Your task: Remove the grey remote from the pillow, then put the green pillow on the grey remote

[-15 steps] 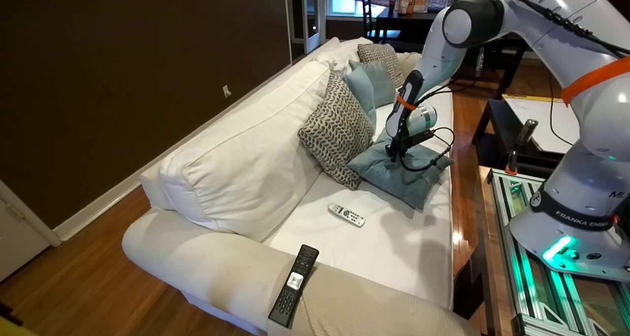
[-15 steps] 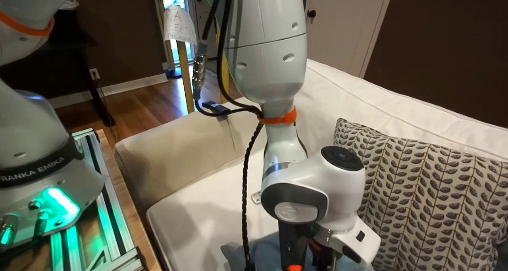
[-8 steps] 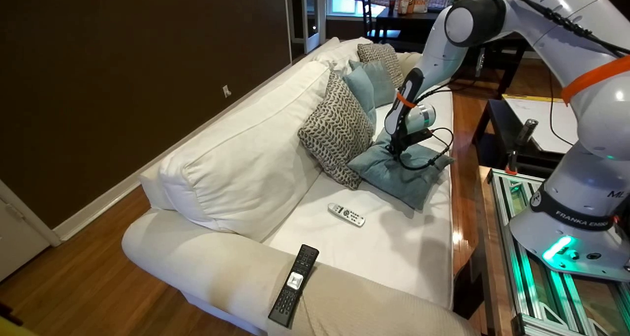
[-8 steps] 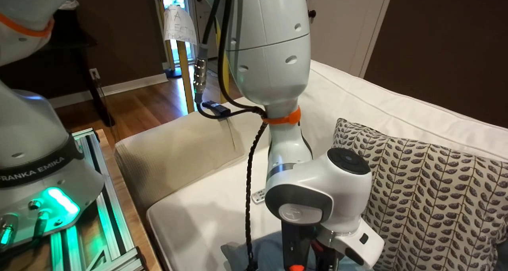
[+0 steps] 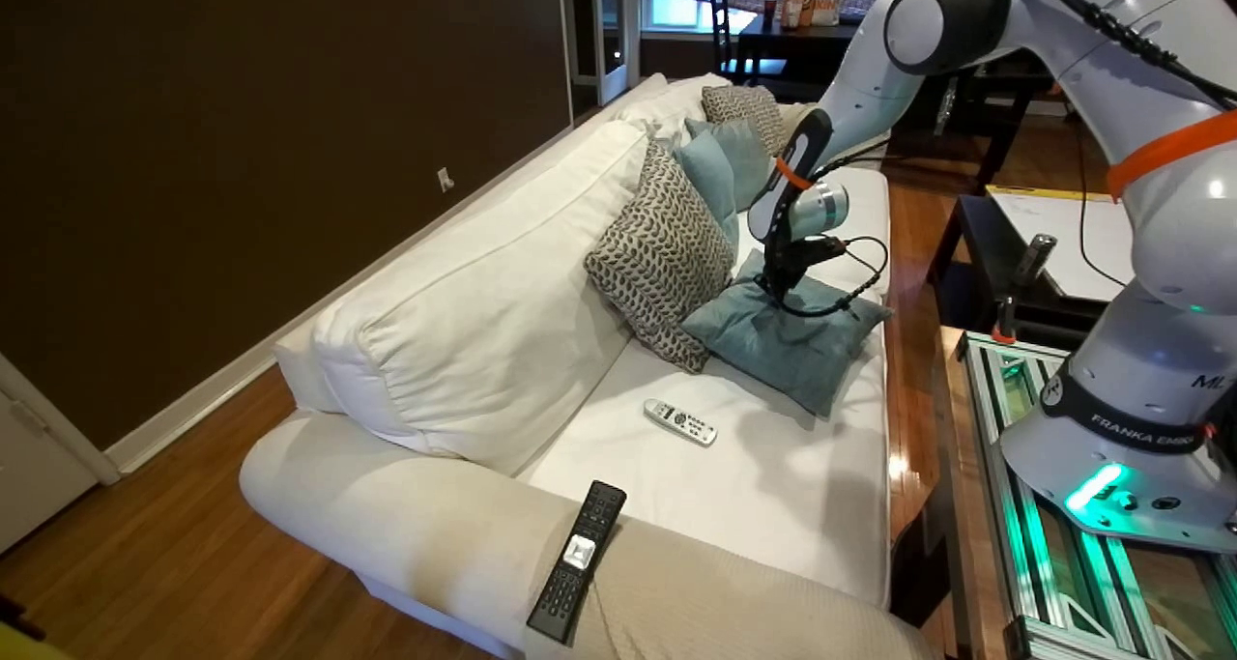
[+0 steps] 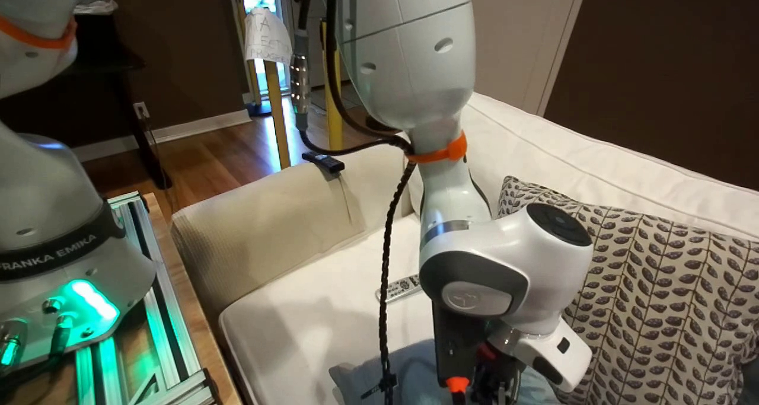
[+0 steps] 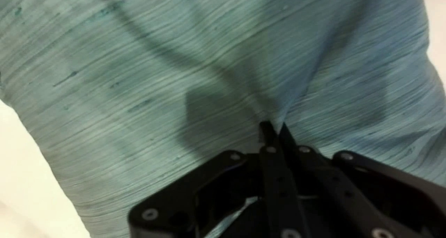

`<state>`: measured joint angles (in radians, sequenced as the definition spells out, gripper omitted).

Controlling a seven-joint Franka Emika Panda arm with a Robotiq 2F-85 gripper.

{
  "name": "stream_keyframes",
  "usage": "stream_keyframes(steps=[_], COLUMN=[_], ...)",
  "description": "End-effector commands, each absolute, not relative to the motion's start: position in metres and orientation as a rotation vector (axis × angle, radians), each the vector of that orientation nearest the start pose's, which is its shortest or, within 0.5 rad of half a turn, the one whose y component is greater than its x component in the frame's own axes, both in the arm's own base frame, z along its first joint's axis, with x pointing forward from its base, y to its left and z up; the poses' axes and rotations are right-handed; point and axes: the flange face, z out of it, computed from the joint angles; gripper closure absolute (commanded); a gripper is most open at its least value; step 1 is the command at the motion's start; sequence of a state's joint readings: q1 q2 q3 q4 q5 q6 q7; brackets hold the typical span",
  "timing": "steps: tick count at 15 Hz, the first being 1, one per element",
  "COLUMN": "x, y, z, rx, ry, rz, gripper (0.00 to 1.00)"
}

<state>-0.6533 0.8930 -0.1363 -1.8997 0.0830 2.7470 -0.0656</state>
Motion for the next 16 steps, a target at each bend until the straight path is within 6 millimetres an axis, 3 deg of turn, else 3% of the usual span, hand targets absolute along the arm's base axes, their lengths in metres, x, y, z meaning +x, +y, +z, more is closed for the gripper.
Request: stream_keyframes(steps=[1, 5, 11, 16], x=[0.422, 0.428, 0.432, 0.456], y=[-0.403, -0.377, -0.310, -0.259], z=[0.061, 0.090, 0.115, 0.139], rx=[-2.875, -2.799, -2.764, -2.714], ry=[1.187, 1.216, 1.121, 1.039], rz=[0.135, 0.144, 0.152, 0.084], gripper=[0.99, 0.99, 0.99, 0.99])
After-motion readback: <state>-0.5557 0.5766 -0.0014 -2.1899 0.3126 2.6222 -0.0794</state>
